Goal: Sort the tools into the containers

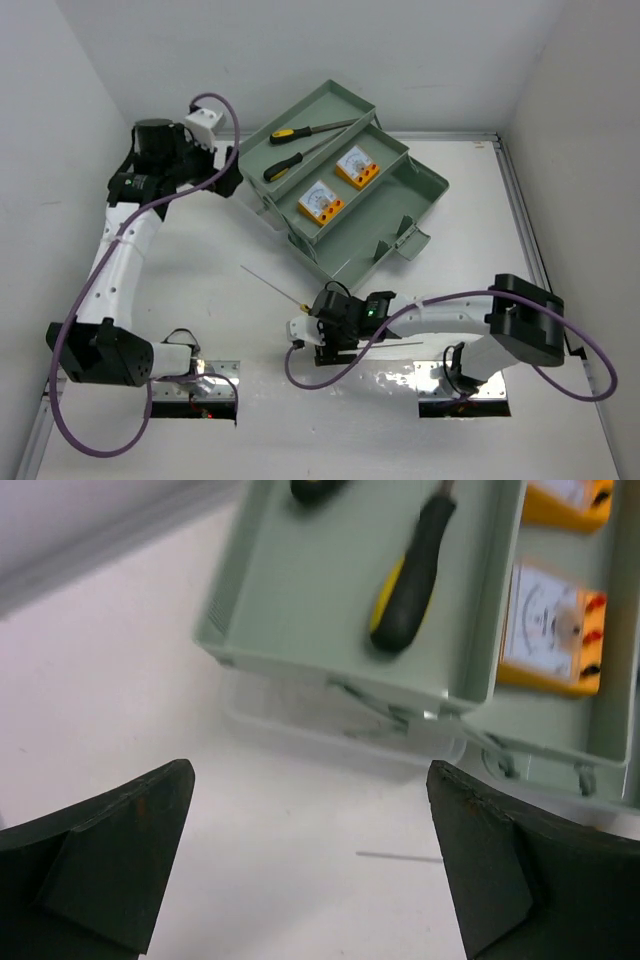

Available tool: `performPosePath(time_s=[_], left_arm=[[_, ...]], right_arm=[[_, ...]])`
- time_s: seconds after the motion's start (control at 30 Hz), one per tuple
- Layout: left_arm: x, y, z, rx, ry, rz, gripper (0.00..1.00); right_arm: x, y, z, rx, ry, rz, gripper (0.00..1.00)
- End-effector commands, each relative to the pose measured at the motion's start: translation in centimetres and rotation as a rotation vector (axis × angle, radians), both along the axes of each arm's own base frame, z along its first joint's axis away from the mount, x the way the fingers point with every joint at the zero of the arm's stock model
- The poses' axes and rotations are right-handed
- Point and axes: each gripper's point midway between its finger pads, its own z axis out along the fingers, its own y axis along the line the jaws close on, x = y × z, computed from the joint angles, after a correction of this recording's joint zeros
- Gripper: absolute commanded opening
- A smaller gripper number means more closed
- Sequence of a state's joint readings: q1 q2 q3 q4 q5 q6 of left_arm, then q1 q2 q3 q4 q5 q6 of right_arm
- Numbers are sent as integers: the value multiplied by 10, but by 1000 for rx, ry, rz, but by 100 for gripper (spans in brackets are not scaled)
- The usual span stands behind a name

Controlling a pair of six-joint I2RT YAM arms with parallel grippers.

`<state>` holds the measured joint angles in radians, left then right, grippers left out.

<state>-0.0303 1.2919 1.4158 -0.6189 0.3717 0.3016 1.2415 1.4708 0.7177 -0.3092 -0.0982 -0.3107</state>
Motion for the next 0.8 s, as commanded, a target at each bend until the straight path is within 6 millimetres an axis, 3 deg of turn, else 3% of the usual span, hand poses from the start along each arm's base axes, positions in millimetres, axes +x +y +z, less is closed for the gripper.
performPosePath(time_s=[0.0, 0.13, 0.2, 0.27, 0.3, 0.43, 0.53, 0.6, 0.77], left_arm=[[-6, 6, -27, 63, 58, 3, 99], [-11, 2, -27, 54, 58, -18, 99], [-11, 1, -24, 49, 50, -21, 99], [-11, 1, -23, 49, 46, -23, 99], [-12, 2, -24, 53, 47, -19, 99], [-13, 13, -22, 98, 42, 21, 99], [-15, 15, -24, 114, 44, 24, 99], [-16, 14, -28, 113, 54, 19, 99], [-16, 14, -30, 106, 60, 21, 99]], right_arm=[[-10, 36, 12, 115, 45, 39, 74], [-5, 36, -3, 82, 32, 3, 70], [-3, 38, -7, 80, 30, 0, 63], [-4, 36, -16, 46, 42, -5, 46], [-6, 30, -22, 10, 55, -7, 32], [-21, 20, -35, -32, 138, -8, 21], [-23, 19, -35, -38, 149, -26, 5], [-17, 19, -35, -46, 125, -47, 0], [6, 43, -11, 8, 39, -111, 0]])
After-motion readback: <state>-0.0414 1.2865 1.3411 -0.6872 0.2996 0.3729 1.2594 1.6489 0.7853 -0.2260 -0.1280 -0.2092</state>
